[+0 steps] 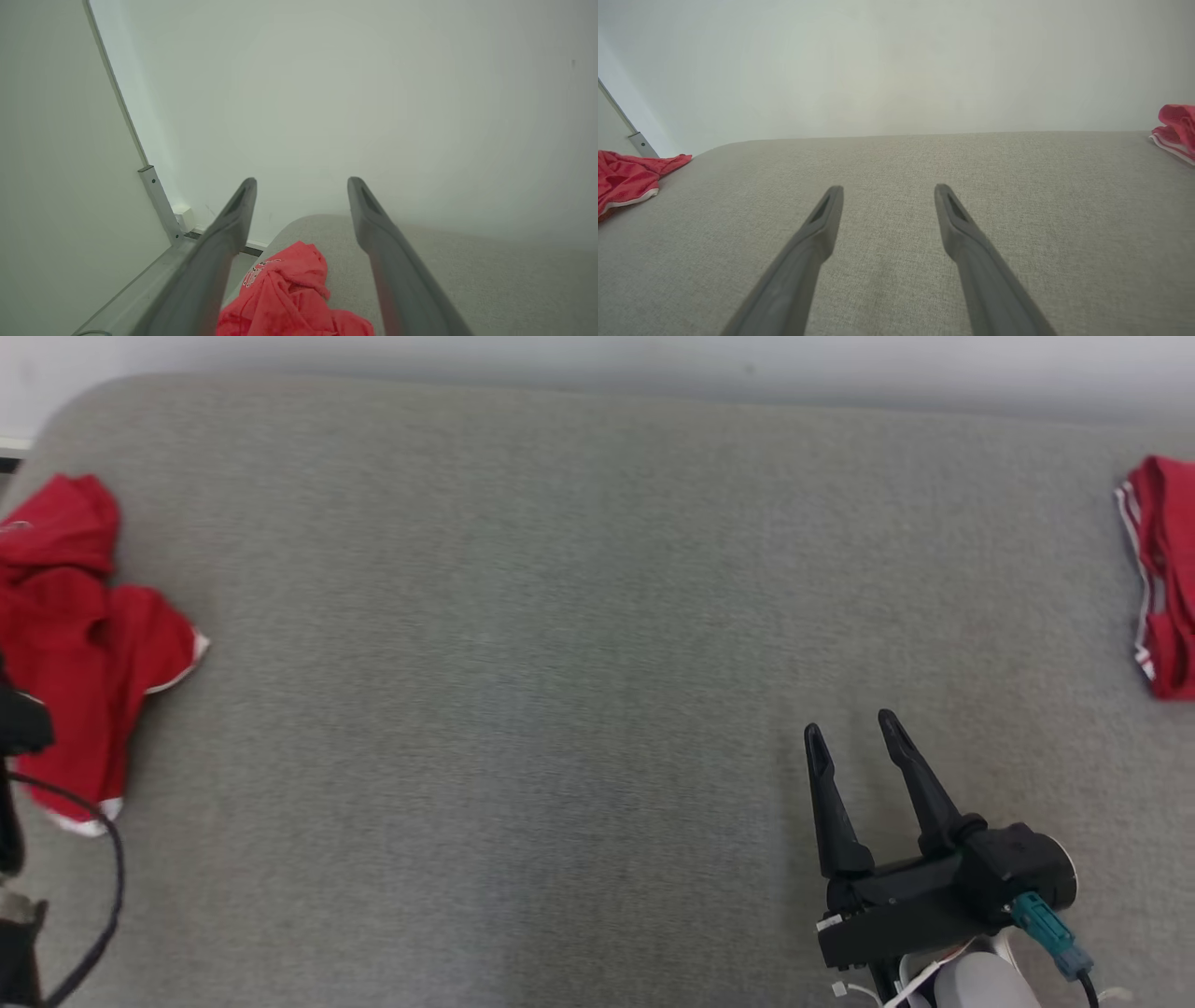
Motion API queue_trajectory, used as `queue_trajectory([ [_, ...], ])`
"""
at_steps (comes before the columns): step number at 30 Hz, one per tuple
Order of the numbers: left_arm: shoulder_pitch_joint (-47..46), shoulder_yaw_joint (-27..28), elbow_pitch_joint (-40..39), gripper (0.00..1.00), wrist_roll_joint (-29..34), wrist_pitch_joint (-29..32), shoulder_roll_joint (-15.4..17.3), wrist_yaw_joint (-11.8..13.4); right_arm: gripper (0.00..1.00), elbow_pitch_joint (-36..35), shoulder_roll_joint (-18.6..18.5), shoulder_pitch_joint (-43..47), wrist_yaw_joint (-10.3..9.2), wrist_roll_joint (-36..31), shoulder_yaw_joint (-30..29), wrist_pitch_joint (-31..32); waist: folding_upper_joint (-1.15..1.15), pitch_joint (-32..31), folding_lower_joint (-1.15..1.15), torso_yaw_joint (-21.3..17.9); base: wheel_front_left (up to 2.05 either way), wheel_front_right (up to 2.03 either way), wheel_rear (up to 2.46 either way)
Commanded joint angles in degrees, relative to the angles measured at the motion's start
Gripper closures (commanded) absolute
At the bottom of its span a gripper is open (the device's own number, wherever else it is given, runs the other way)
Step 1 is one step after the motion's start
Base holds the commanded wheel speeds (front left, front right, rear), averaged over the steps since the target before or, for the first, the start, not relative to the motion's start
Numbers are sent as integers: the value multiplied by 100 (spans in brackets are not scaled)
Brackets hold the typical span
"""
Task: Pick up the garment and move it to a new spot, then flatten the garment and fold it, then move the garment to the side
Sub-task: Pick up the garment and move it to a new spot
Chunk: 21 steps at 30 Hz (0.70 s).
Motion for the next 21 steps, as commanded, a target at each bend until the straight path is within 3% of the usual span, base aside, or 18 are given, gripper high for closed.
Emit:
queue_trajectory([
  [1,-125,-18,149,0,-61,88,109,-34,0,-28,7,-70,-15,39,23,-7,-1,601,-1,-667,0,0,0],
  [11,-620,67,1370,0,-433,934,587,-98,0,-133,9,-140,-15,66,11,-7,-1,670,-1,-932,0,0,0],
  [21,-799,115,2535,0,-535,1969,808,197,0,-184,9,-189,-15,-50,-46,-7,-1,706,-1,-934,0,0,0],
])
